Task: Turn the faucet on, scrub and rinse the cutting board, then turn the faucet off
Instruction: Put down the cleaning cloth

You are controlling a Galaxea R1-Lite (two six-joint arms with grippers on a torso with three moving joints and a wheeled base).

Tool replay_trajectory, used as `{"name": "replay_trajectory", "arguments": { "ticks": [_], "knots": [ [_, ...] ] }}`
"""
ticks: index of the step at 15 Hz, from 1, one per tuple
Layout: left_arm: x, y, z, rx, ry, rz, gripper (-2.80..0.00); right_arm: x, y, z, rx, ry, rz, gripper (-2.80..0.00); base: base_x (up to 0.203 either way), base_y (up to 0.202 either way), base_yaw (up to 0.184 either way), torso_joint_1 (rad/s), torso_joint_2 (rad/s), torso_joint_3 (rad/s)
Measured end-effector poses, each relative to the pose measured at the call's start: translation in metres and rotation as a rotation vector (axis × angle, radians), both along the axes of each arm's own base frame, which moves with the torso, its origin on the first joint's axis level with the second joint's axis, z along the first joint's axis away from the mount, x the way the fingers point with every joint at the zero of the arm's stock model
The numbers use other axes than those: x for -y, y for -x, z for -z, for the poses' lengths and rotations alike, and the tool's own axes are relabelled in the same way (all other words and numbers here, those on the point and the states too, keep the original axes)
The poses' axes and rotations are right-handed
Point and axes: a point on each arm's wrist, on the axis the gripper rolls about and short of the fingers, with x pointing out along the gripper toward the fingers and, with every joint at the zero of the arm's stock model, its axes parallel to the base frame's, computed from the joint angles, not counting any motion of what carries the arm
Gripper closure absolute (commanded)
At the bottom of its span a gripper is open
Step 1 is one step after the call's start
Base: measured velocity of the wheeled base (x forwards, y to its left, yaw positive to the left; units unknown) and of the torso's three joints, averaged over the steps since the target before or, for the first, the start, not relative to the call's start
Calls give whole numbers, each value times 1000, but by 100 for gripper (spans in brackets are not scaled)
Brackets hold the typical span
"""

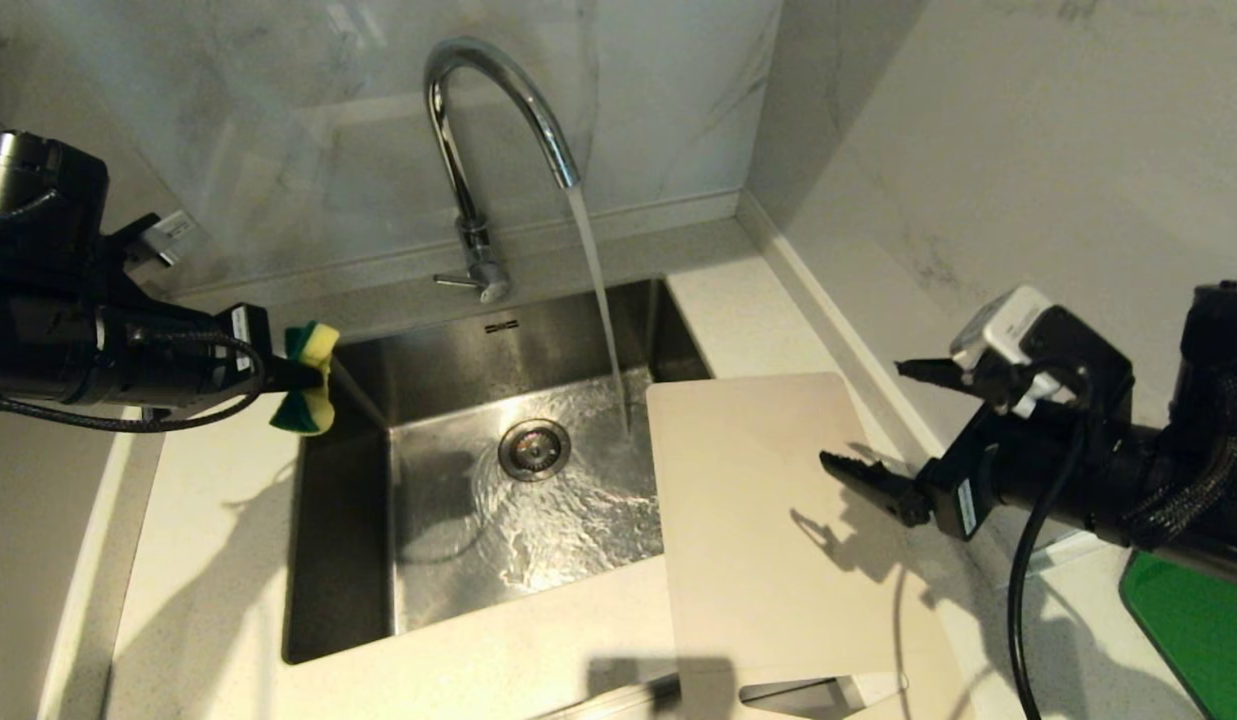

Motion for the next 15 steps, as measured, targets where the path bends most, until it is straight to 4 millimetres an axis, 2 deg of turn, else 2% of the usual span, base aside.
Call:
{"name": "replay_trajectory", "arguments": {
  "ticks": [3, 7, 15],
  "knots": [
    [2, 0, 1, -2, -10, -5, 0, 1, -2, -18, -18, -188, 52, -280, 0, 0, 0, 0, 0, 0],
    [7, 1, 2, -7, -8, 2, 0, 2, 2, -22, -43, -306, 110, -280, 0, 0, 0, 0, 0, 0],
    [12, 4, 1, 0, -14, -6, 0, 7, 4, -31, 3, -350, 300, -280, 0, 0, 0, 0, 0, 0]
  ]
}}
